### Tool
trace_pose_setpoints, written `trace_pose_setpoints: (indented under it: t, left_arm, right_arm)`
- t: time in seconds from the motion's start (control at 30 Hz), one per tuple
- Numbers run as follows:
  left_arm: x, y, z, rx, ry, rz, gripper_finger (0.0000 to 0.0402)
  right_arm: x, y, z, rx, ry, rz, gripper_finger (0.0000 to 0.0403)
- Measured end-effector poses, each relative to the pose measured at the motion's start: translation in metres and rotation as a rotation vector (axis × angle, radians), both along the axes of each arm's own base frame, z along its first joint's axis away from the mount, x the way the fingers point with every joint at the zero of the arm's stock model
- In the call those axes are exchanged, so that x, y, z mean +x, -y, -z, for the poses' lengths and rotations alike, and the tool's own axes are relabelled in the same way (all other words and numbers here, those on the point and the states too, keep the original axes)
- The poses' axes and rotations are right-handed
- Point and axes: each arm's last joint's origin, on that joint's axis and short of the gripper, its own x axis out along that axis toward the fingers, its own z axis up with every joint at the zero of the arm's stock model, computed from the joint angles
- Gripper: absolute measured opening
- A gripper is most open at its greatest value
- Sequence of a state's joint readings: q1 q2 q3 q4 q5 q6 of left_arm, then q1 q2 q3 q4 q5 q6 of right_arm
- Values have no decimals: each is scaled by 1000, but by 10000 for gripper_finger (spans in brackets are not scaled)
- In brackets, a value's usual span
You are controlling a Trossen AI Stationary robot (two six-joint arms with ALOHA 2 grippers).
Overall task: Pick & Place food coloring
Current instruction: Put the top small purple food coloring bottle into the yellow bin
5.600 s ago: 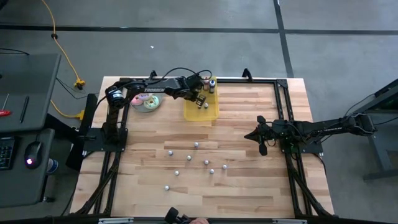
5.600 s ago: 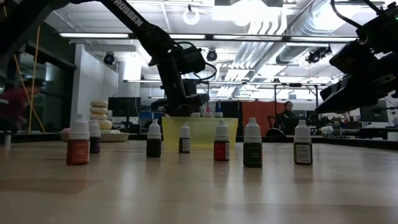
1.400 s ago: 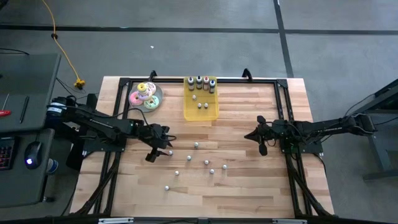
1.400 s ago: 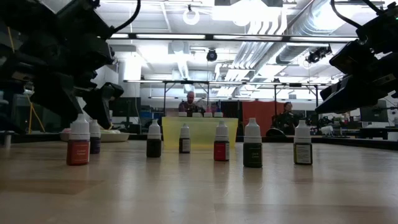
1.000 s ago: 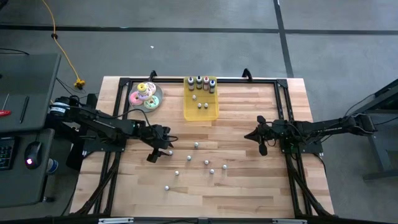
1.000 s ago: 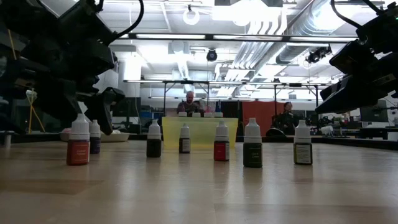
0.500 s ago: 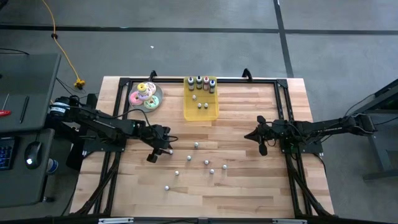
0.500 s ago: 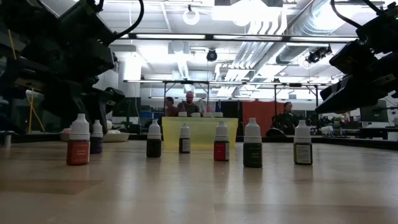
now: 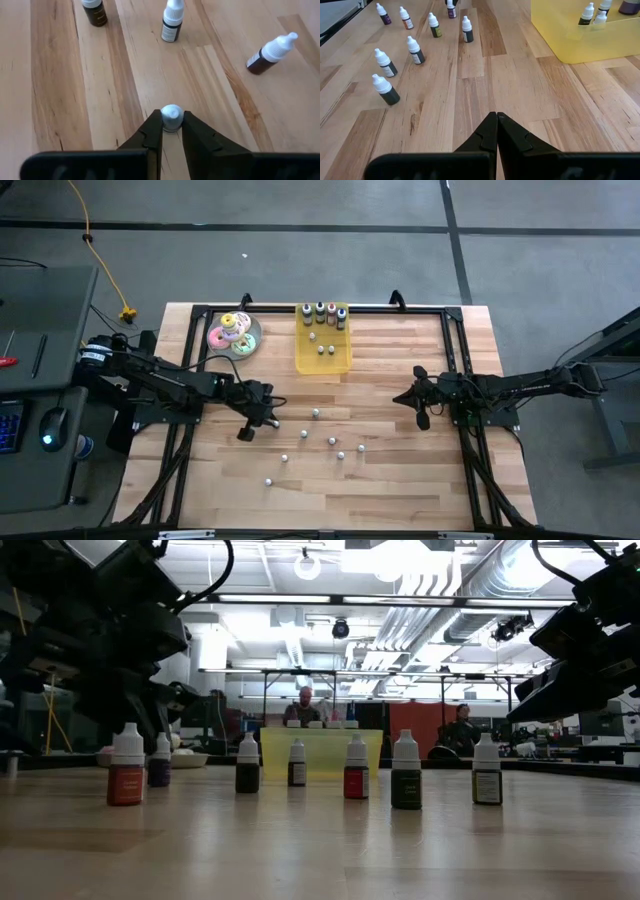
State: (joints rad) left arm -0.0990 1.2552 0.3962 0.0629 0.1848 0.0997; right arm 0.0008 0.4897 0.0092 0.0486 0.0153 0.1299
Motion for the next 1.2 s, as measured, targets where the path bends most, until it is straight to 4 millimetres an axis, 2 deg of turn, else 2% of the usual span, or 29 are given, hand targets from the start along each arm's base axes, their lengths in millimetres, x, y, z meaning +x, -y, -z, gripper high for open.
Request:
trace_pose_setpoints:
  t: [0.27, 0.6, 0.77, 0.97, 1.2]
  left_arm:
    - [2, -1, -2, -64, -9, -125, 41]
    - [7, -7, -9, -212, -46, -569, 40]
    - [10, -8, -14, -260, -56, -703, 40]
    - [20, -9, -37, -223, -76, -761, 40]
    - [30, -10, -78, -126, -122, -819, 40]
  right_arm:
    - [0, 0, 0, 0, 0, 0, 0]
    - [0, 0, 0, 0, 0, 0, 0]
    - [0, 0, 0, 0, 0, 0, 0]
    - [0, 0, 0, 0, 0, 0, 0]
    - [0, 0, 0, 0, 0, 0, 0]
